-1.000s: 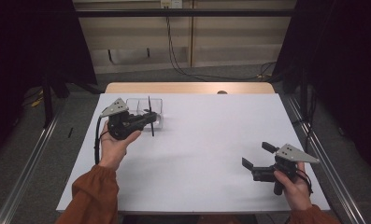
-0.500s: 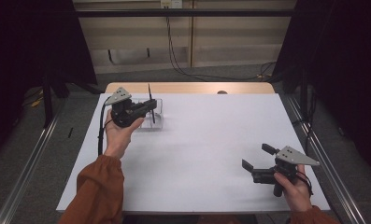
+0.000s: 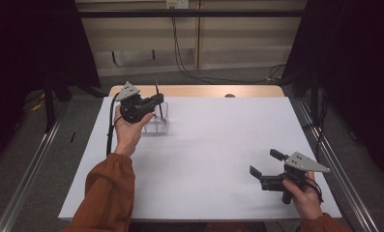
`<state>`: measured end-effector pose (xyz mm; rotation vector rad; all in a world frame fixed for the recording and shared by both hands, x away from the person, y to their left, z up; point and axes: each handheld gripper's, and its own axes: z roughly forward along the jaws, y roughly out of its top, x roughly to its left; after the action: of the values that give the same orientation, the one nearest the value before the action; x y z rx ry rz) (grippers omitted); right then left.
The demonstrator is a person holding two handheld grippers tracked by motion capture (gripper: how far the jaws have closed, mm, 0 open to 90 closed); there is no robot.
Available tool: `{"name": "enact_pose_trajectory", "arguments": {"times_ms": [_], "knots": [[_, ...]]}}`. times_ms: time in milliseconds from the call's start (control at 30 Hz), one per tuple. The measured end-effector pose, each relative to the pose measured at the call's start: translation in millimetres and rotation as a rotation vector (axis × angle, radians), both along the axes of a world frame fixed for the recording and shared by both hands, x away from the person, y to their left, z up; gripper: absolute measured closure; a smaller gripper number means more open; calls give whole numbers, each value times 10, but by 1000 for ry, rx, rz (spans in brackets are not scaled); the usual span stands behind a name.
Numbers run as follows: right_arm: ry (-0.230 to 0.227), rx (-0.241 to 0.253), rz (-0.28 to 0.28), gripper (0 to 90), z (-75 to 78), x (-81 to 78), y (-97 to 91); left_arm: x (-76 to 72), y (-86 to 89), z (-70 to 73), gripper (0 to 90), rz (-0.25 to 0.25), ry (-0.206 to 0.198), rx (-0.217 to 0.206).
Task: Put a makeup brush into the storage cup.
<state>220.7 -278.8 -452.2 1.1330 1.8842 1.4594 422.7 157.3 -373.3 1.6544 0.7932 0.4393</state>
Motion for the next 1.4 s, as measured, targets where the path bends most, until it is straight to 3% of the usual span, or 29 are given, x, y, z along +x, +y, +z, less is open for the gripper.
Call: {"name": "enact_pose_trajectory", "arguments": {"times_ms": [433,1400], "knots": [[7,4,6,0,-19,2,-2,133,-49,-134,853,32,-20,11],[10,6,21,3,-29,-1,14,205,-108,-414,848,13,55,87]]}}
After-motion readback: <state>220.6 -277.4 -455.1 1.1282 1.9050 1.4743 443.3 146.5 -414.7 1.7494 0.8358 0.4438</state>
